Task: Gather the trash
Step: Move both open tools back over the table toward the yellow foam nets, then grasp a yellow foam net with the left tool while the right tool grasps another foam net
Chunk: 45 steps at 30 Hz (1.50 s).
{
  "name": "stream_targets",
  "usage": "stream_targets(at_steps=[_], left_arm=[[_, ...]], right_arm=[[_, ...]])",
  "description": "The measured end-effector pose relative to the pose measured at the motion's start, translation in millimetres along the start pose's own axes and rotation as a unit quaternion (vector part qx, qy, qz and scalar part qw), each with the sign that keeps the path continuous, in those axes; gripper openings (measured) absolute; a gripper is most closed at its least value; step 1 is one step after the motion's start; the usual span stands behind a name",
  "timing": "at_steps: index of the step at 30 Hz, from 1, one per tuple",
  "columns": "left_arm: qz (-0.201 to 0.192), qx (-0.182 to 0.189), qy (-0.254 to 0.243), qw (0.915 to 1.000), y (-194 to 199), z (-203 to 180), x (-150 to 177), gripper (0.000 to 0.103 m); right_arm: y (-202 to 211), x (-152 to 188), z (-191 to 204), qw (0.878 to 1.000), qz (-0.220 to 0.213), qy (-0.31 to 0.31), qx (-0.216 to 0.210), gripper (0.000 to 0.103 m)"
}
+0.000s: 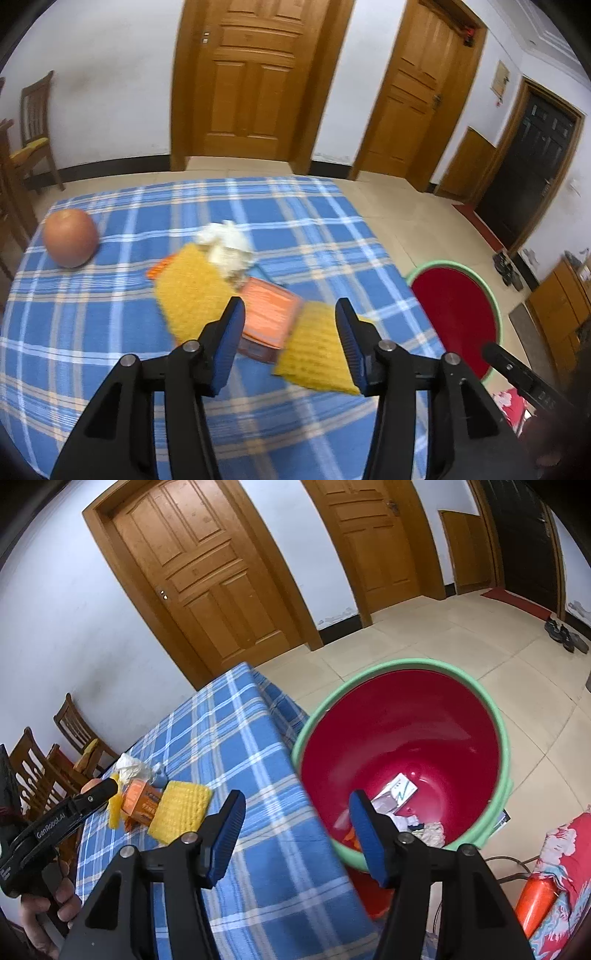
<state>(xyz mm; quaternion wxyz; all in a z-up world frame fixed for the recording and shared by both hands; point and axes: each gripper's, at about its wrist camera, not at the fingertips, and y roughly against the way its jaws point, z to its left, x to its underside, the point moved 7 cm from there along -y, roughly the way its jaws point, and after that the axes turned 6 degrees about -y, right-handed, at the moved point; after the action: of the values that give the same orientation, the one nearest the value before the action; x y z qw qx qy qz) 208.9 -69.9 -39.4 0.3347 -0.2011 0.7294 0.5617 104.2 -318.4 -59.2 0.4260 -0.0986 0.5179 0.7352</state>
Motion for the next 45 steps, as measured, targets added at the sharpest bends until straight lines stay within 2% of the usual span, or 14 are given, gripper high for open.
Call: stream_targets(at_steps=[3, 12, 16, 19, 30, 35, 38, 41, 45], left_arm=[[0.001, -0.011, 0.009, 0.9999, -1.6, 17.0, 0.3, 0.058], [0.018, -0.037, 0.04, 0.9984, -19.9, 58.4, 7.7, 0.058], [0.03, -0.031, 0.054, 0.9976, -31.3, 66.0, 15.7, 0.058], [0.022, -0.014, 0.067, 0.9974, -32.4, 69.7, 18.6, 0.058], [0.007, 0.013, 0.086, 0.9962, -30.0, 78.1, 24.9, 0.057], [0.001, 0.013, 0.1, 0.9949, -30.0, 83.9, 26.0, 0.057], [-0.001, -0.001, 0.114, 0.9934, -28.7, 97.7, 29.7, 0.057], [0.004, -0.012, 0.129, 0.9916, -31.3, 108.4, 33.5, 0.057], [0.017, -0.009, 0.147, 0.9889, -39.1, 116.5, 41.8, 0.057]], right_arm=[[-3.9, 3.2, 9.2, 1.0, 0.005, 0.008, -0.001, 0.063], [-16.0, 10.8, 29.6, 0.999, 0.017, 0.027, -0.001, 0.064], [-22.4, 14.6, 40.4, 0.999, 0.025, 0.038, -0.003, 0.064], [-28.1, 17.7, 49.4, 0.998, 0.032, 0.047, -0.005, 0.064], [-46.1, 28.9, 81.1, 0.995, 0.052, 0.077, -0.02, 0.064], [-59.7, 34.4, 94.1, 0.994, 0.063, 0.086, -0.025, 0.064], [-68.8, 38.0, 101.4, 0.993, 0.07, 0.093, -0.023, 0.064], [-76.4, 41.4, 107.2, 0.992, 0.072, 0.099, -0.021, 0.064], [-84.7, 45.3, 114.5, 0.992, 0.073, 0.104, -0.023, 0.064]])
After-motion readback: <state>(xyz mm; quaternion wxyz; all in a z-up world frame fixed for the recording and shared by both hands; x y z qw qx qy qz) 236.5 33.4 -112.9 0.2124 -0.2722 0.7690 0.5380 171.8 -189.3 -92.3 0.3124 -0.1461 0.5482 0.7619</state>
